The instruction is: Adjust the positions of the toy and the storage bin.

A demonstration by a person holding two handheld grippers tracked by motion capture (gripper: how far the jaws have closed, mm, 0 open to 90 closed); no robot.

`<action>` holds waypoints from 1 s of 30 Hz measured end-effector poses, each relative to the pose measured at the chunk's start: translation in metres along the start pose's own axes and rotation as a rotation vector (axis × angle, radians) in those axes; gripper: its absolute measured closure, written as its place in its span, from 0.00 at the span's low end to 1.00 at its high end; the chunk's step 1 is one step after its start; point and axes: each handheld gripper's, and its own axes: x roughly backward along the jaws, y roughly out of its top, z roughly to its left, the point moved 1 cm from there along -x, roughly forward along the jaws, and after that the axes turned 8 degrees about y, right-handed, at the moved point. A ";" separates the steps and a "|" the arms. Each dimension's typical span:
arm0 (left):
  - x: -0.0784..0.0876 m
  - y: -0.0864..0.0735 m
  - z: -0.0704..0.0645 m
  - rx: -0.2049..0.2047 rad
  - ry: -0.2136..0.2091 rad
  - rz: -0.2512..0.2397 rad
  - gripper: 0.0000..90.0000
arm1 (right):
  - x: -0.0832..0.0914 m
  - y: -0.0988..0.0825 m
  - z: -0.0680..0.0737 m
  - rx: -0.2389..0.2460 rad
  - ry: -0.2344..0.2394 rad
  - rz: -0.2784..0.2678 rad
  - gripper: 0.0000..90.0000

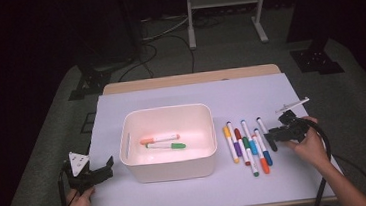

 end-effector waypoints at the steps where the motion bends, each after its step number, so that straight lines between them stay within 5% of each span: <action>1: 0.000 0.000 0.000 -0.001 0.000 0.003 0.00 | 0.001 0.000 -0.001 0.002 -0.004 -0.007 0.71; 12: 0.000 0.000 0.000 -0.002 0.000 0.002 0.00 | -0.004 0.001 -0.009 -0.002 -0.081 0.008 0.72; 19: 0.000 0.000 0.000 0.000 -0.003 0.000 0.00 | -0.009 0.001 -0.008 0.002 -0.146 0.014 0.84; 25: 0.000 0.000 0.000 0.001 -0.004 -0.002 0.00 | -0.006 0.000 -0.009 -0.020 -0.145 0.017 0.84; 30: 0.000 0.000 0.000 -0.001 -0.003 0.002 0.00 | 0.006 -0.002 -0.006 -0.035 -0.059 -0.012 0.84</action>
